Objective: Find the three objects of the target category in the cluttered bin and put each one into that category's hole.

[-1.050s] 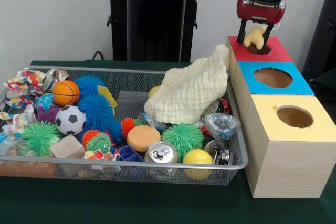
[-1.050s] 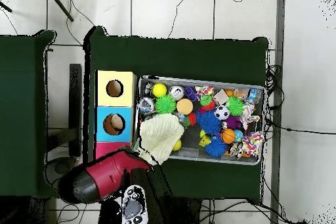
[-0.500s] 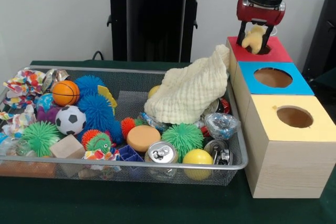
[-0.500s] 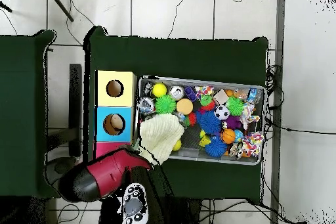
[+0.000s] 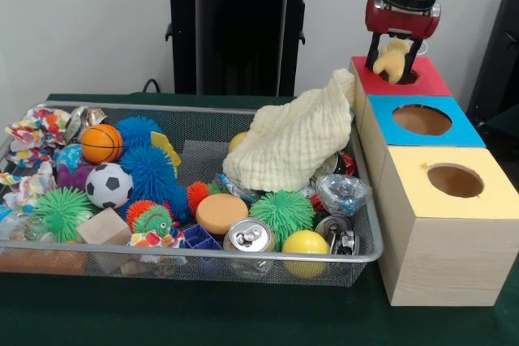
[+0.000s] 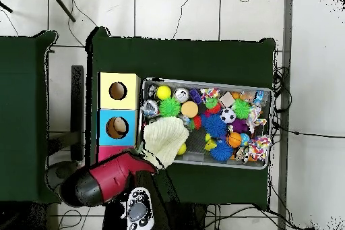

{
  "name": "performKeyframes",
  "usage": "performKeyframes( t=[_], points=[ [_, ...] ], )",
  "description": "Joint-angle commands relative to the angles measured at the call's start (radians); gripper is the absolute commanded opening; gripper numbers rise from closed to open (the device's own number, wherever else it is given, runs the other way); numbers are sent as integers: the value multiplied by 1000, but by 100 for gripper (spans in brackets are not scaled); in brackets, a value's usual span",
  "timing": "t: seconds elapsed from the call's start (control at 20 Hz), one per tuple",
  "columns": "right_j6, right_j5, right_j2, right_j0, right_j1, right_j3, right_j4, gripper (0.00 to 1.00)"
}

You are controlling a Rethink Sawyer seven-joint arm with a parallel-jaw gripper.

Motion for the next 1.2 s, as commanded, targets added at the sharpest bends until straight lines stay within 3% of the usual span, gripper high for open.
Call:
performKeyframes(
  t=[0.05, 0.5, 1.2],
  points=[
    [-70, 92, 70, -63, -23, -122, 26, 100],
    [-75, 139, 87, -69, -56, -122, 46, 100],
    [-40, 87, 61, -46, -32, -117, 10, 100]
  ],
)
